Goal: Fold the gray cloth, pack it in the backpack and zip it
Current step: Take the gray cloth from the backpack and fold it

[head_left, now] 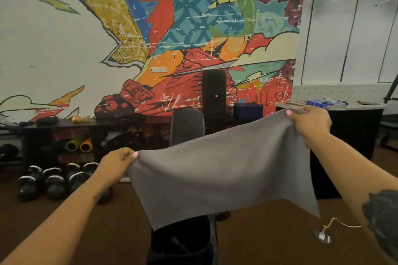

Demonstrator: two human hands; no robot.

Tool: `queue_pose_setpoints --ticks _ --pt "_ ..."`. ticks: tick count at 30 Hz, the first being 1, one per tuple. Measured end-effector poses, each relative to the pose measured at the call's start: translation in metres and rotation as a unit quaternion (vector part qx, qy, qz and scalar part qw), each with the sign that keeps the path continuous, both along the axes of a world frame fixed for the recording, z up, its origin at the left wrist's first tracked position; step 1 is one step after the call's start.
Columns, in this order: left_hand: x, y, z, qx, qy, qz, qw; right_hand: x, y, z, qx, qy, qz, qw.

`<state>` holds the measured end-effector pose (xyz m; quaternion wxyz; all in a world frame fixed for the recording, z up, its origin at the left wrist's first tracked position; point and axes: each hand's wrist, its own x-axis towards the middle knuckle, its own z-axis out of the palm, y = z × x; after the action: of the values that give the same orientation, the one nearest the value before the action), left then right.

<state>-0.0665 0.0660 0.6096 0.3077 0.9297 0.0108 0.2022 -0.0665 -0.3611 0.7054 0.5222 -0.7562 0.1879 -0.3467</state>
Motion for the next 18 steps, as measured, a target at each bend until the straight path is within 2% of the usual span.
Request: queue_pose_setpoints --ticks 5,11,15,18 --pt "-0.004 -0.037 0.026 0.003 0.002 -0.057 0.998 0.004 0.011 -0.008 -0.053 0.045 -0.002 0.998" --pt "-0.021 -0.098 0.042 -0.117 -0.022 -0.125 0.985 -0.003 0.045 -0.024 -0.087 0.083 0.053 0.991" --pt "-0.035 -0.138 0.042 -0.229 0.013 -0.2 0.952 -0.015 0.07 -0.039 -0.044 0.072 0.112 0.99" --pt "-0.042 -0.158 0.042 -0.261 0.01 -0.194 0.946 -0.024 0.083 -0.052 -0.009 0.062 0.157 0.986"
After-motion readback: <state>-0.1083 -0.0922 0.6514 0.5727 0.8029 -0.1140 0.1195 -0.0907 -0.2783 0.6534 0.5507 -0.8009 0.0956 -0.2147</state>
